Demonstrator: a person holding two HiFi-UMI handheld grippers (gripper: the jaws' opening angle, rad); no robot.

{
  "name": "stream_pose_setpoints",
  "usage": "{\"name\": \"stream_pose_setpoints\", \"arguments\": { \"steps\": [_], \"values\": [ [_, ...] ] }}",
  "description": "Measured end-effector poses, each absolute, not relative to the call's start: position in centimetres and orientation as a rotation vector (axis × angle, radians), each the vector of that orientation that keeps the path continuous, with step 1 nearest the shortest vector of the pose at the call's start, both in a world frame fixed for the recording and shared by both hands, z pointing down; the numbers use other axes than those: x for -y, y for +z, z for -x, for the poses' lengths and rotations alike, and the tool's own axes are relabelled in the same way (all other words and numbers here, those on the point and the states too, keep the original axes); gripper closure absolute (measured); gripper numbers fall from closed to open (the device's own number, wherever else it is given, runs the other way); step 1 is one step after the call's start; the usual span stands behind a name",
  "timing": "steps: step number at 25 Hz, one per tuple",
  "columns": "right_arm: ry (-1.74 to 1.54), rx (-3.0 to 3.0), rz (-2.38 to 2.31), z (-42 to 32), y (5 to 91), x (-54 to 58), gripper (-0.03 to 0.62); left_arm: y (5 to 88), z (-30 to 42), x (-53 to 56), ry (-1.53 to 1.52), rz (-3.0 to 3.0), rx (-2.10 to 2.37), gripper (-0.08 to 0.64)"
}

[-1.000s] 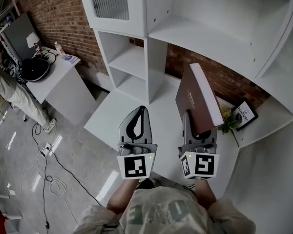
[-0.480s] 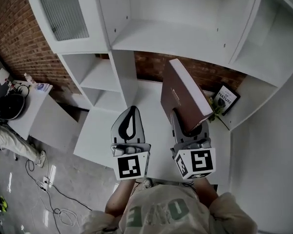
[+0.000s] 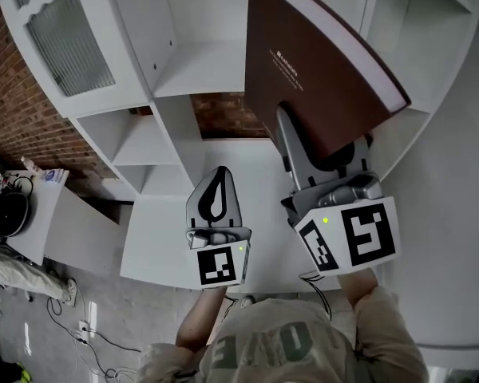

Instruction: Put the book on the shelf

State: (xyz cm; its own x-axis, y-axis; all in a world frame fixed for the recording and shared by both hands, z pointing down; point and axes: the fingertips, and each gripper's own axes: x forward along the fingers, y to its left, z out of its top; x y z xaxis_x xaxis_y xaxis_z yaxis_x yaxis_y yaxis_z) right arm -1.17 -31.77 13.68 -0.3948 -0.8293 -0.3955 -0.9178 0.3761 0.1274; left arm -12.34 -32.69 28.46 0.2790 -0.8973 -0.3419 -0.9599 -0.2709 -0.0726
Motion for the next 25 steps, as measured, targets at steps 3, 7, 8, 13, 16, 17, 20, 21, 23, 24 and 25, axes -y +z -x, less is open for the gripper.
{"name": "stream_pose_setpoints", "arguments": {
  "steps": [3,7,8,13,16,17,20,21,23,24,25],
  "values": [
    [0.449,-2.343,1.557,0.8,10.2,33.4,0.44,28.6,12.3,32.4,0.349,2.303,-1.696,0.546],
    [0.408,-2.299,1.651,-0.1,7.5,37.4,0.44,29.9,12.8,32.1,0.302,2.328,-1.712,0.546],
    [0.403,-2.286,1.707,-0.3,7.3,38.8,0.44,29.8,13.0,32.0,0.309,2.33,-1.711,0.546],
    [0.243,-2.266,1.893,-1.0,8.5,44.5,0.44,28.7,12.5,31.4,0.402,2.346,-1.671,0.546],
    [0.259,-2.225,2.025,-1.8,9.1,46.5,0.44,29.3,12.3,31.4,0.347,2.368,-1.655,0.546],
    [0.257,-2.223,2.05,-1.9,9.3,47.0,0.44,29.0,12.2,31.2,0.358,2.364,-1.647,0.546],
    [0.196,-2.215,2.099,-2.2,10.2,48.7,0.44,27.4,12.1,30.7,0.418,2.33,-1.619,0.546],
    [0.166,-2.209,2.115,-2.4,10.6,49.3,0.44,27.1,12.2,30.7,0.421,2.323,-1.614,0.546],
    [0.101,-2.199,2.145,-2.6,11.3,50.6,0.44,26.6,12.1,30.6,0.423,2.312,-1.604,0.546],
    [0.072,-2.195,2.158,-2.7,11.7,51.1,0.44,26.4,12.1,30.5,0.424,2.308,-1.6,0.546],
    [0.051,-2.192,2.167,-2.8,12.1,51.6,0.44,26.2,12.1,30.4,0.424,2.304,-1.598,0.546]
  ]
}}
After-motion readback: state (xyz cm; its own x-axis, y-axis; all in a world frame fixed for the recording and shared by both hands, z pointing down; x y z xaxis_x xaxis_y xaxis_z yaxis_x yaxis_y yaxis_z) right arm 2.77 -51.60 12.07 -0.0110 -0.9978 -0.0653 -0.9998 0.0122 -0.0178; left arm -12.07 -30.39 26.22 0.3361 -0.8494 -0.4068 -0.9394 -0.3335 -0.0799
